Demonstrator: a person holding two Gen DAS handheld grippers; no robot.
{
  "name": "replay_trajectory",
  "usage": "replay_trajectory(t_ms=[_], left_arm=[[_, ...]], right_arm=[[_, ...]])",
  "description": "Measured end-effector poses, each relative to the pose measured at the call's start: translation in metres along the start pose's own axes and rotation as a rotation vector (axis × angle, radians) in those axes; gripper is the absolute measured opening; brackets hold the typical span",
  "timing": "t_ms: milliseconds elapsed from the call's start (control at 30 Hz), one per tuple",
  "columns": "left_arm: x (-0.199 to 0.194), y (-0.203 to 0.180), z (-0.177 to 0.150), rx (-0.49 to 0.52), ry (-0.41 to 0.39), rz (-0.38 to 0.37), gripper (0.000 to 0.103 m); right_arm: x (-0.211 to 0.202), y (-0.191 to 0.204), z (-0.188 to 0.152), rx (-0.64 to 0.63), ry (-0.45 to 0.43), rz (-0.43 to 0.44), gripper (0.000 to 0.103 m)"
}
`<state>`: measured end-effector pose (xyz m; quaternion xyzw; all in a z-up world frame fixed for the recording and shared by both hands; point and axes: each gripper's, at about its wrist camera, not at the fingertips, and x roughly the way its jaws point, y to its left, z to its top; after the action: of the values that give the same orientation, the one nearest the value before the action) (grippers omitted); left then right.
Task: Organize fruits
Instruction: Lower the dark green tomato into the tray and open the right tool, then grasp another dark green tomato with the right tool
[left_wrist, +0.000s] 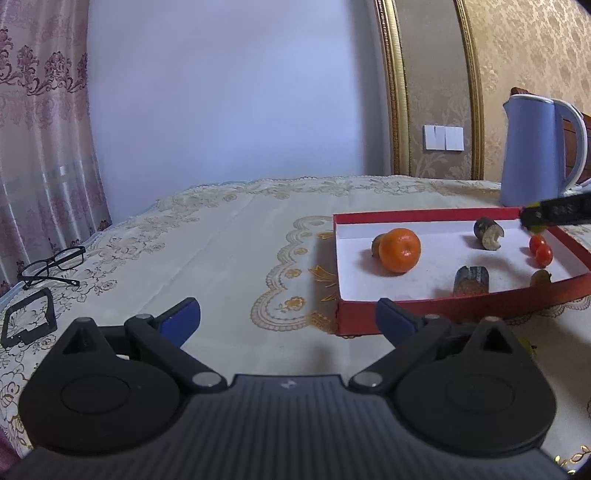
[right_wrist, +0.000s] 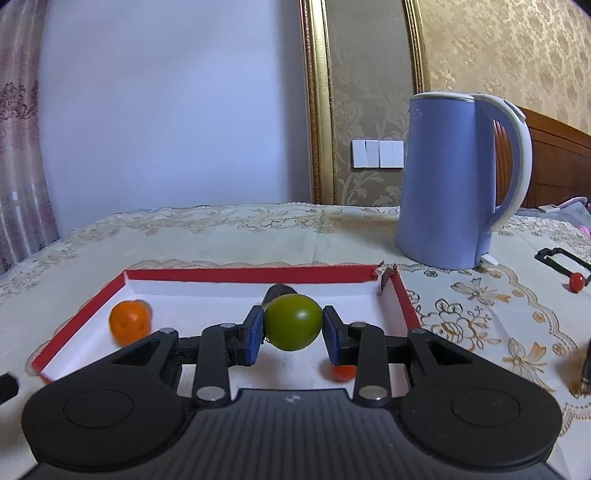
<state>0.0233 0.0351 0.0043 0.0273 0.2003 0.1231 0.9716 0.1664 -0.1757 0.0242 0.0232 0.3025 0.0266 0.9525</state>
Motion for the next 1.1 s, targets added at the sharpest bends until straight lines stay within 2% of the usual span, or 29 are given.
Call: replay_trajectory(t_ms=[200,300,367,433,533,567,633,733,767,900,1100], left_arm=[[0.003,0.005,0.000,-0.031,0.015,-0.011,0.102],[0.003,0.006,-0.001,-0.034,0.012,-0.026,0.103],[0.002,0.006,-0.001,-0.034,0.008,-0.026,0.103],[0.001,0.007,-0.001,-0.041,0.001,-0.029,0.103],[0.003,0.006,0.000,-0.036,0.017,-0.007,0.103],[0.002,0.006,0.000,-0.033,0.016,-0.007,0.103],[0.001,0.005,-0.001,-0.026,0.012,-0.006,0.103],[0.004,0.004,0.000,-0.023,0.024,0.002,0.103],[0.004,0.004,0.000,-0.023,0.027,0.005,0.103],[0.005,0.005,-0.001,-0.030,0.028,0.005,0.103],[0.011,0.010,0.001,-0.058,0.062,-0.001,0.103]], right_arm=[[0.024,0.001,0.005,-0.018,0.035,-0.050,0.037],[0.009,0.002,0.004,-0.014,0.043,-0.055,0.039],[-0.017,0.008,-0.001,-0.029,0.034,-0.027,0.039],[-0.050,0.020,-0.008,-0.045,-0.007,0.074,0.041],[-0.096,0.059,-0.017,-0.189,-0.063,0.278,0.053],[-0.103,0.064,-0.018,-0.193,-0.068,0.292,0.057],[-0.108,0.058,-0.019,-0.151,-0.065,0.286,0.057],[-0.110,0.046,-0.026,-0.158,-0.067,0.171,0.058],[-0.110,0.043,-0.030,-0.168,-0.043,0.167,0.058],[-0.110,0.045,-0.052,-0.196,0.016,0.202,0.058],[-0.110,0.064,-0.067,-0.204,0.038,0.254,0.058]])
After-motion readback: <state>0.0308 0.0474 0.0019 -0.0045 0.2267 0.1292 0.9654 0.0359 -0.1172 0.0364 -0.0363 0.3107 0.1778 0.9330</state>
